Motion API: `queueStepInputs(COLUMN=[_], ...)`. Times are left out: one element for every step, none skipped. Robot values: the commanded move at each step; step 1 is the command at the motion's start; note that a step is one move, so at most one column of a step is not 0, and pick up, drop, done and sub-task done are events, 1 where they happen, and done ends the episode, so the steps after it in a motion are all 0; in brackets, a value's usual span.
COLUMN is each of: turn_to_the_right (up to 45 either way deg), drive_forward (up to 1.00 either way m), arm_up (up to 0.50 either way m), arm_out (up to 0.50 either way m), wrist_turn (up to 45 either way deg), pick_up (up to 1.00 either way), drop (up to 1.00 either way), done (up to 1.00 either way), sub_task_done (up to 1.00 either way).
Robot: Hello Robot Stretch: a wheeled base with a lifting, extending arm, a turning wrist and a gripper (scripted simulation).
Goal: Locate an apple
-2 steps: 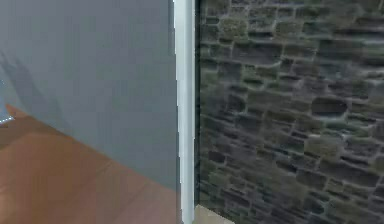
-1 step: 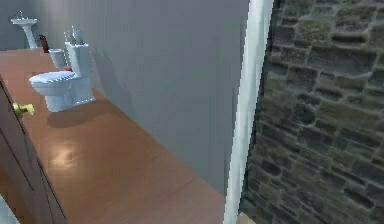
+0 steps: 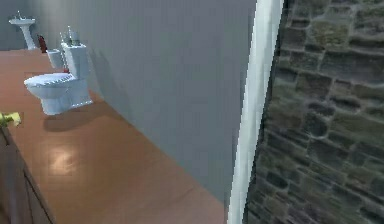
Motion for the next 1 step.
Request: queueStepInputs(turn_to_the_right=[33.0], drive_forward=[0.0], arm_up=[0.0], arm_out=[0.0], wrist_turn=[0.0], pick_up=[0.0], drop=[0.0], done=[0.0], sub_task_done=[0.0])
